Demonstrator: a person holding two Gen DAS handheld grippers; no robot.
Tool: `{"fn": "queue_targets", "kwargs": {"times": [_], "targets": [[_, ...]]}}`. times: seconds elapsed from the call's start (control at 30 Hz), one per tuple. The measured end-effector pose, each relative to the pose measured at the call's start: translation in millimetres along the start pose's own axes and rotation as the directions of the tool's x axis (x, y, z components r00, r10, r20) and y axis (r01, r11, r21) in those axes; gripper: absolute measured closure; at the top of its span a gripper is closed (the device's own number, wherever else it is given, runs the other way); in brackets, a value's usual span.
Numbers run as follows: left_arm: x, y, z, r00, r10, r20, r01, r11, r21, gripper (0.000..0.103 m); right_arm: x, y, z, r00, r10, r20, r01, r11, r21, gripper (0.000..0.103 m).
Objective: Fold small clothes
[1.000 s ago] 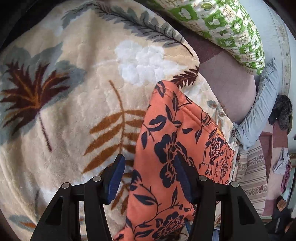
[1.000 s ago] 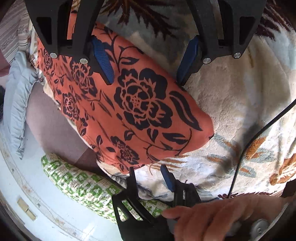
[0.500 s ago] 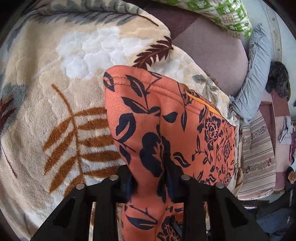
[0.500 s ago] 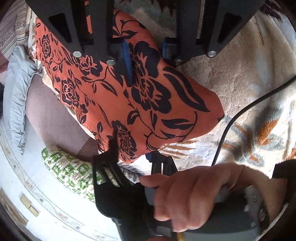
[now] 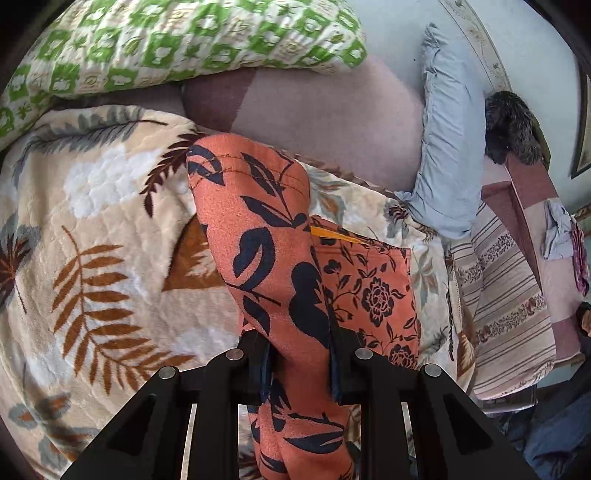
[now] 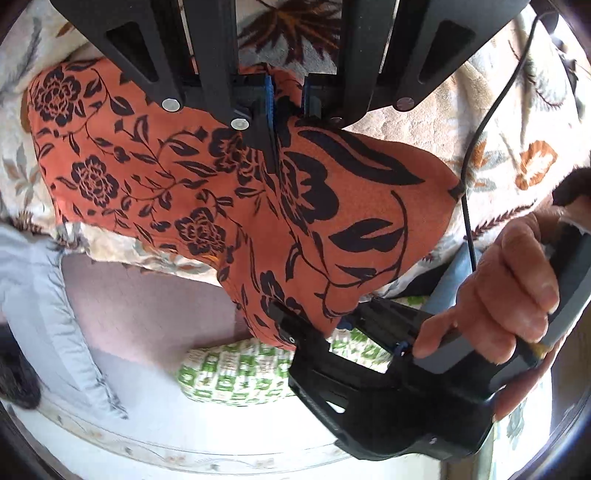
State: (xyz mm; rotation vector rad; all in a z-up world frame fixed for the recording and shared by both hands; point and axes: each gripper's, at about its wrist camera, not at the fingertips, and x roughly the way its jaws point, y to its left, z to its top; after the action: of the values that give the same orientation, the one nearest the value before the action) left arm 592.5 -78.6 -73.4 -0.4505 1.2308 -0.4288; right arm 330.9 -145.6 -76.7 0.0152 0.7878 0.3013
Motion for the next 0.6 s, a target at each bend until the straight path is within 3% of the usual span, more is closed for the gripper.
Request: {"fn": "queue_targets", "kwargs": {"times": [0.13, 0.33, 0.47, 0.6], "targets": [[36, -47, -7, 0.999, 0.030, -0.027, -0.029, 0.999, 0.026, 0.081, -10, -56, -13, 0.997, 0.080, 0.003, -0.079, 0.978, 0.194, 0.093], [119, -107, -5, 0.978, 0.170, -0.118, -0.159, 0.983, 0.097, 0.077, -4, -114, -47, 0.986, 0.165, 0.012, -0.158, 0.913, 0.376, 0.090], [177, -130, -6, 0.949, 0.272, -0.160, -0.253, 0.959, 0.125, 0.069, 4, -146, -65, 0.968, 0.250, 0.014, -0.218, 0.813, 0.539, 0.087], [204, -139, -8, 0.932, 0.325, -0.161, -0.307, 0.943, 0.126, 0.057, 11, -168, -76, 0.957, 0.291, -0.013, -0.218, 0.743, 0.633, 0.075]]}}
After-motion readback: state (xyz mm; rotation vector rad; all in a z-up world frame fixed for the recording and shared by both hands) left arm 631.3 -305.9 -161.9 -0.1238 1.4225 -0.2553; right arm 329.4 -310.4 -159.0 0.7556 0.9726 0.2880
